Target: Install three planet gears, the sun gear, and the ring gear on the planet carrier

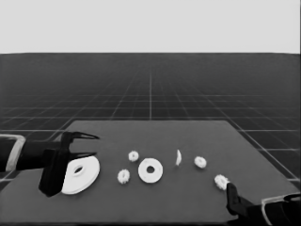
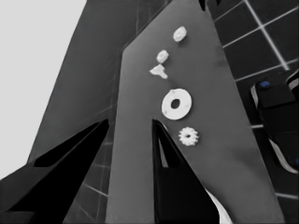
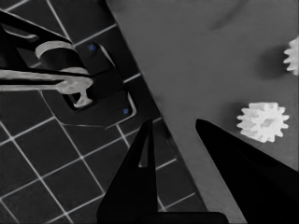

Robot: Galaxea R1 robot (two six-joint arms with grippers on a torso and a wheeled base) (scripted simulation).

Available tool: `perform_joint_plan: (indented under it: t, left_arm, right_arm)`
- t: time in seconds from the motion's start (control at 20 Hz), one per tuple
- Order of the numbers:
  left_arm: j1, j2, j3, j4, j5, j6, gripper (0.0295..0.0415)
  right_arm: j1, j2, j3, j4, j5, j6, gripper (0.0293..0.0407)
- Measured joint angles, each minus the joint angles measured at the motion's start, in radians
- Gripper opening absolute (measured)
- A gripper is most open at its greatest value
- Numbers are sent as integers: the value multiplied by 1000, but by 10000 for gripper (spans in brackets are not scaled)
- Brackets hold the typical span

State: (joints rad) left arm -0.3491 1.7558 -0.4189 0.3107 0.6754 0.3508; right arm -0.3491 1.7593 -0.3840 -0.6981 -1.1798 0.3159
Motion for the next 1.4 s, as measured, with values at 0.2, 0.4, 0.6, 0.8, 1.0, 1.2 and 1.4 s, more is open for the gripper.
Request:
perform_joint_plan:
  t: [0.2,0.4,0.6,0.8,1.0,1.2,1.4]
  left_arm:
    - [20,-1,15,-15,11,-1,347]
    - [345,799,-444,131,956,-1617,398]
    - [357,860,-742,-92,875,-1756,385]
    - [505,890,-861,23,830,-1716,385]
    - [569,909,-926,75,798,-1684,385]
    - [575,912,-934,81,794,-1680,385]
    - [575,912,-935,82,794,-1679,312]
  right_arm:
    - [-15,3,8,16,4,-1,368]
    - [-7,0,-2,2,0,0,384]
    - [-6,0,-3,1,0,0,385]
    - [-6,0,-3,0,0,0,385]
    - [-6,0,-3,0,0,0,385]
    - [-6,0,-3,0,0,0,385]
    - [-6,0,-3,0,0,0,385]
